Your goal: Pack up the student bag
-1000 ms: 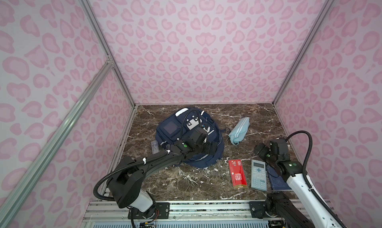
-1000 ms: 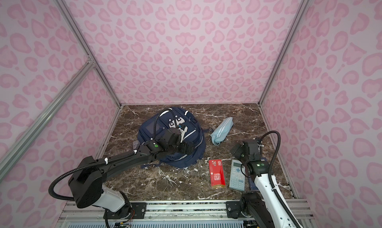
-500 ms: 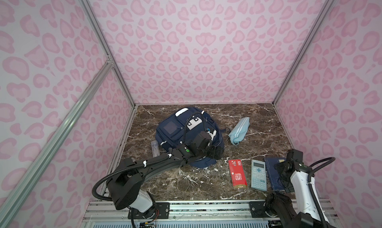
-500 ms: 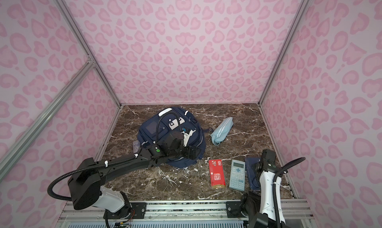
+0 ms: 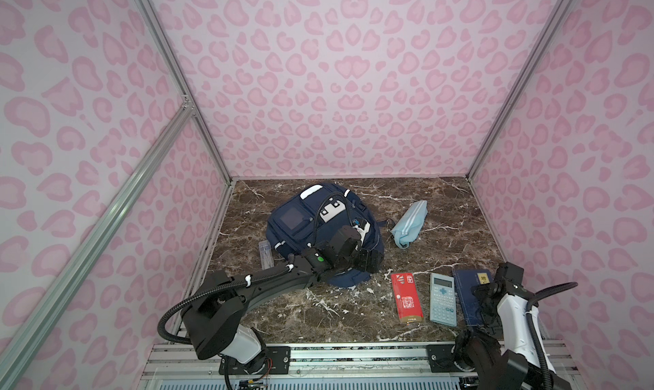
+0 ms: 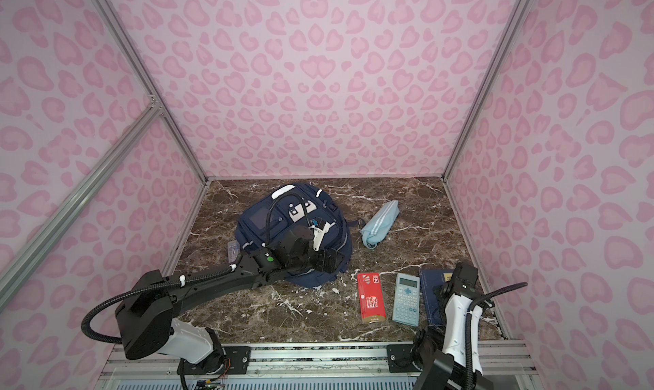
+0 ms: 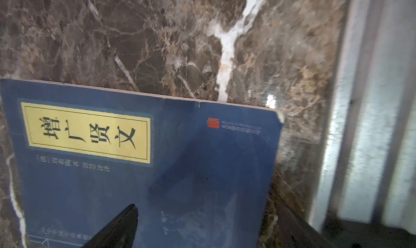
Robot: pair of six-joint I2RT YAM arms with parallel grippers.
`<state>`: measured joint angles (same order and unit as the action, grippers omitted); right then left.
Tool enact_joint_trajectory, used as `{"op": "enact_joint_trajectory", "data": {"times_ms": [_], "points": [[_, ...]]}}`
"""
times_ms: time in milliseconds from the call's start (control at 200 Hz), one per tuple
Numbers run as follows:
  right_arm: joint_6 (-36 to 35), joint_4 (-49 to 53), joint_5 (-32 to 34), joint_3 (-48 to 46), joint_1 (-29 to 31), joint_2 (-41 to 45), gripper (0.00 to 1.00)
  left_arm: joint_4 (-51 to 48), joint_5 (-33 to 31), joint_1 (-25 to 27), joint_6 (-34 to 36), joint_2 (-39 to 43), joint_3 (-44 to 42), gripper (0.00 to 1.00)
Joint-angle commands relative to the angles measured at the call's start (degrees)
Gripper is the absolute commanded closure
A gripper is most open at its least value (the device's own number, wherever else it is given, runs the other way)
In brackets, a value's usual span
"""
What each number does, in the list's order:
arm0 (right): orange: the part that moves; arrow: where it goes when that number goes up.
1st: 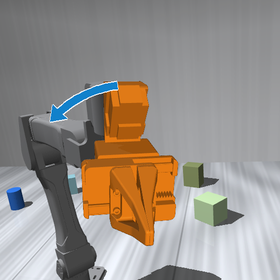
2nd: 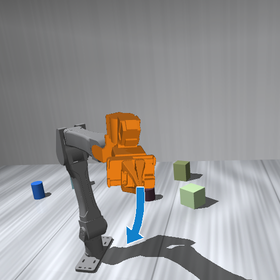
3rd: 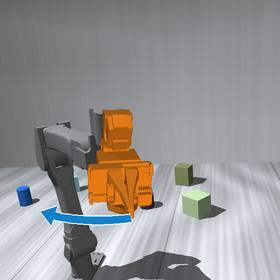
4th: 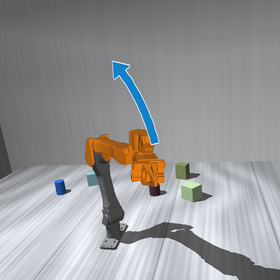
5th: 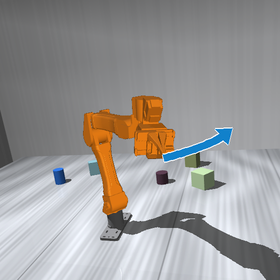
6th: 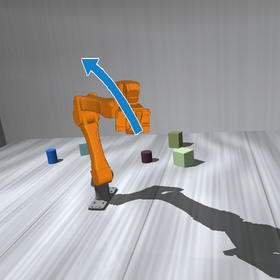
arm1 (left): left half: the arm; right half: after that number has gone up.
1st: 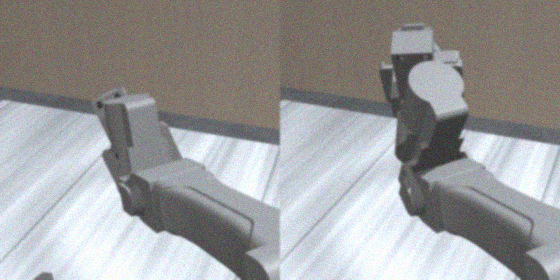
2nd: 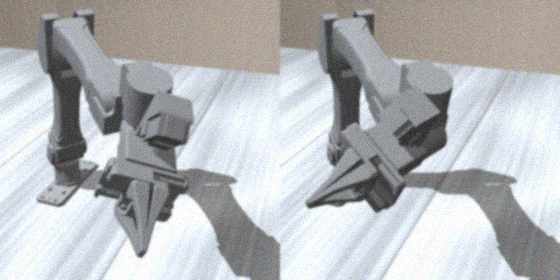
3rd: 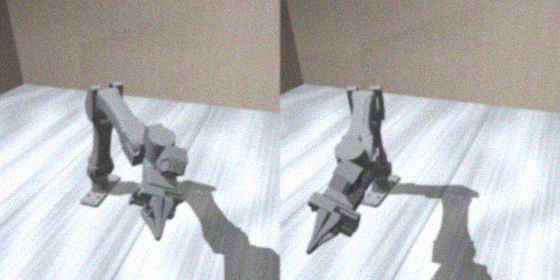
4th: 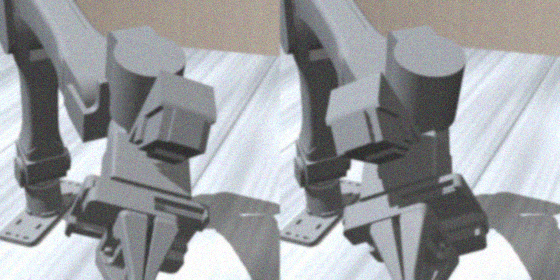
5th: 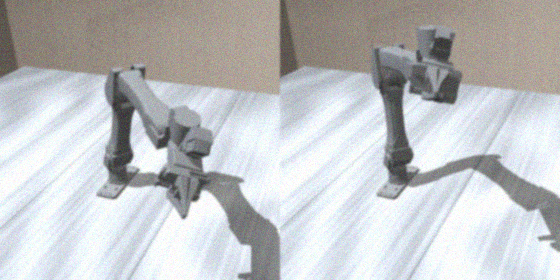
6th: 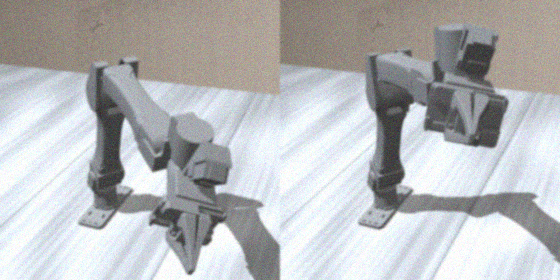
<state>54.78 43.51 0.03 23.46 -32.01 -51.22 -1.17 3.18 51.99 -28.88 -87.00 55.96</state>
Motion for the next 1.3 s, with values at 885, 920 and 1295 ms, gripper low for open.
{"op": "enact_joint_trajectory", "data": {"times_ms": [885,920,1295], "points": [[2.83,-27.84,-11.40,16.96,25.98,-33.04,0.20,0.73,0.22,0.04,-0.28,-3.79,4.16,0.06],[1.02,-27.52,-12.45,18.02,25.88,-33.80,0.20,0.68,0.21,0.04,-0.29,-3.75,4.48,0.06],[-14.64,-26.35,-8.64,15.53,25.67,-20.45,0.02,11.21,8.25,3.08,-6.86,-5.12,9.13,0.01]]}}
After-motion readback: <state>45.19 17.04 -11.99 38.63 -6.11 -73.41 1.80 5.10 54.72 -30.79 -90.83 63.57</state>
